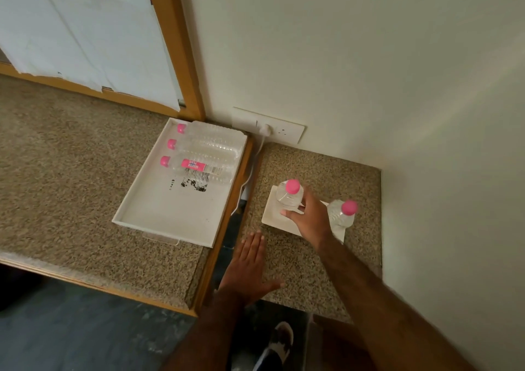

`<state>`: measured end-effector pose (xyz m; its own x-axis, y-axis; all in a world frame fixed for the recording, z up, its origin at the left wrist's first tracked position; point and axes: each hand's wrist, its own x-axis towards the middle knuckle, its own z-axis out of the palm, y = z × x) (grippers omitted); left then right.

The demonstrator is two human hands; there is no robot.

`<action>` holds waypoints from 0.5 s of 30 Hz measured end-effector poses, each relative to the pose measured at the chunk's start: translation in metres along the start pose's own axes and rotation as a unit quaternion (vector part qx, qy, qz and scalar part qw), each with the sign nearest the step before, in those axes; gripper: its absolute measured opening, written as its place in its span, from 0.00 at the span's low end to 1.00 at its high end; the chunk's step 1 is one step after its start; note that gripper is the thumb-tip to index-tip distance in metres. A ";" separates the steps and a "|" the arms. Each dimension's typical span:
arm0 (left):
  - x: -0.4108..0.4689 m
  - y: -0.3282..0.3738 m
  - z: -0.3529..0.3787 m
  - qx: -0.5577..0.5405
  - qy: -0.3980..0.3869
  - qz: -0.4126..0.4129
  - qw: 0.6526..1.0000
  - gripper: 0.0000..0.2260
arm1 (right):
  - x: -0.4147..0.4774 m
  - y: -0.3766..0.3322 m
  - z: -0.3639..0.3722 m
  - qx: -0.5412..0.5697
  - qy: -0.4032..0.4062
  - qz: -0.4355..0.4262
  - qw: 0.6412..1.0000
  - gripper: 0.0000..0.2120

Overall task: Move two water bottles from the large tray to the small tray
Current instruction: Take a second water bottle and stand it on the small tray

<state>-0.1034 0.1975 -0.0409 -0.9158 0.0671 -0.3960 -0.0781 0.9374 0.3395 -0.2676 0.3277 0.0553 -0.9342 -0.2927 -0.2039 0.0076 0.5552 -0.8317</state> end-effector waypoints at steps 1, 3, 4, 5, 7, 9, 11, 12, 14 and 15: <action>0.000 0.002 0.004 0.005 -0.001 0.002 1.000 0.57 | -0.002 0.003 0.001 0.000 -0.004 0.003 1.000 0.30; -0.001 0.005 0.007 0.013 0.000 0.005 1.000 0.55 | -0.003 0.008 0.001 0.002 -0.012 0.002 1.000 0.30; -0.002 0.006 0.008 0.016 0.002 0.005 1.000 0.56 | -0.004 0.010 0.000 -0.002 -0.014 0.000 1.000 0.31; -0.002 0.006 0.008 0.021 0.003 0.006 1.000 0.56 | -0.005 0.013 0.000 -0.005 -0.014 -0.004 1.000 0.31; -0.002 0.008 0.009 0.033 -0.007 0.006 0.999 0.57 | -0.004 0.019 0.000 -0.014 -0.016 -0.004 1.000 0.32; -0.002 0.006 0.012 0.039 -0.008 0.008 0.999 0.57 | -0.003 0.022 0.002 -0.036 -0.019 -0.011 0.999 0.32; -0.001 0.005 0.015 0.046 -0.003 0.011 0.999 0.57 | -0.001 0.027 0.006 -0.048 -0.023 -0.012 0.998 0.32; 0.000 0.004 0.018 0.049 -0.002 0.013 0.999 0.57 | -0.001 0.026 0.007 -0.054 -0.024 -0.009 0.998 0.32; 0.000 0.004 0.018 0.054 -0.008 0.009 0.998 0.58 | 0.001 0.027 0.008 -0.055 -0.020 -0.009 0.998 0.32; 0.000 0.004 0.018 0.058 -0.015 0.010 0.998 0.58 | 0.002 0.030 0.009 -0.055 -0.018 -0.010 0.998 0.32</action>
<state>-0.0968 0.2077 -0.0550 -0.9045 0.0953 -0.4157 -0.0119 0.9687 0.2479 -0.2664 0.3367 0.0254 -0.9201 -0.3316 -0.2084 -0.0517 0.6303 -0.7746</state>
